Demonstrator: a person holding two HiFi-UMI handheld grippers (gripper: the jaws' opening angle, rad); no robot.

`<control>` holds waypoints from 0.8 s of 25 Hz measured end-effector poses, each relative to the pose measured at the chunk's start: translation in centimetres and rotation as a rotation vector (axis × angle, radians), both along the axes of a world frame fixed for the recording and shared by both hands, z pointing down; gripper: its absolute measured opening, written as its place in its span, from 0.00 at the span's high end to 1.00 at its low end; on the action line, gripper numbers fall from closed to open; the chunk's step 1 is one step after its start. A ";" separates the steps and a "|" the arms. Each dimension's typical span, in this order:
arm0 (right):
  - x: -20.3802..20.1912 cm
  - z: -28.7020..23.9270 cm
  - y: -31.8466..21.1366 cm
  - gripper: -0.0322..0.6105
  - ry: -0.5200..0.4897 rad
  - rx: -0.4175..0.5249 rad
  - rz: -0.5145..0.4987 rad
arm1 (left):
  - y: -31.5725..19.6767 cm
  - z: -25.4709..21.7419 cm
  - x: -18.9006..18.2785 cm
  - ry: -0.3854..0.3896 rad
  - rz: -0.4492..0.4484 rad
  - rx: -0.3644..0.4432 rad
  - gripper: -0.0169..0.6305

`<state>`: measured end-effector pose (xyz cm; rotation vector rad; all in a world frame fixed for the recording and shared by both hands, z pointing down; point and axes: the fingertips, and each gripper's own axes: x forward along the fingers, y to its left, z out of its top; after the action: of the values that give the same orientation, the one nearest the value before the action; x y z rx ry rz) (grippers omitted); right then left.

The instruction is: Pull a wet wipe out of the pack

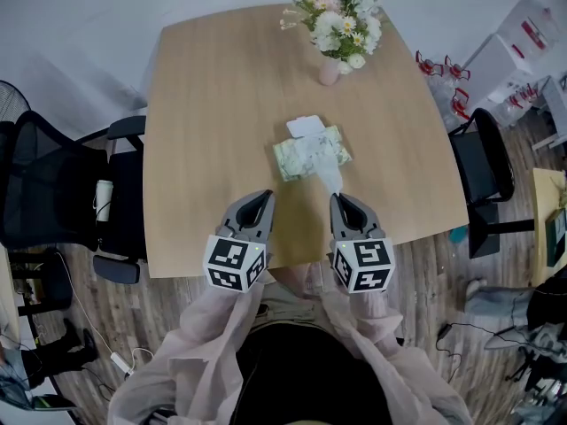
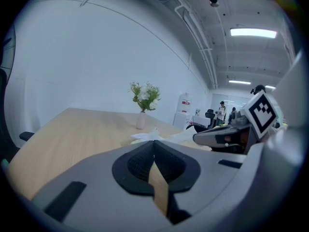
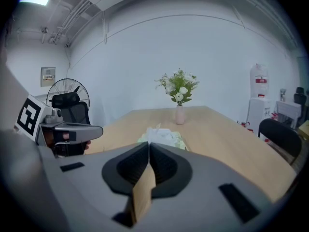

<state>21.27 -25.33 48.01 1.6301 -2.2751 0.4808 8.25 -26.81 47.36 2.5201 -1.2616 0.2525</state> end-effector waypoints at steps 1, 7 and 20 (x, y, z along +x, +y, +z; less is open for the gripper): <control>0.1 -0.2 0.1 0.92 -0.002 0.006 0.002 | 0.0 -0.1 0.0 0.000 0.000 0.003 0.96; 1.4 -2.2 0.3 0.92 -0.023 0.050 0.024 | -0.1 -0.8 -0.2 0.002 -0.008 0.026 0.96; 4.2 -7.5 -0.3 0.93 0.009 0.205 0.079 | -1.5 -4.0 -0.6 -0.005 -0.002 0.103 0.96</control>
<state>25.43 -25.61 40.52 1.8201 -2.3261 0.2639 7.65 -28.32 43.37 2.6059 -1.3100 0.1979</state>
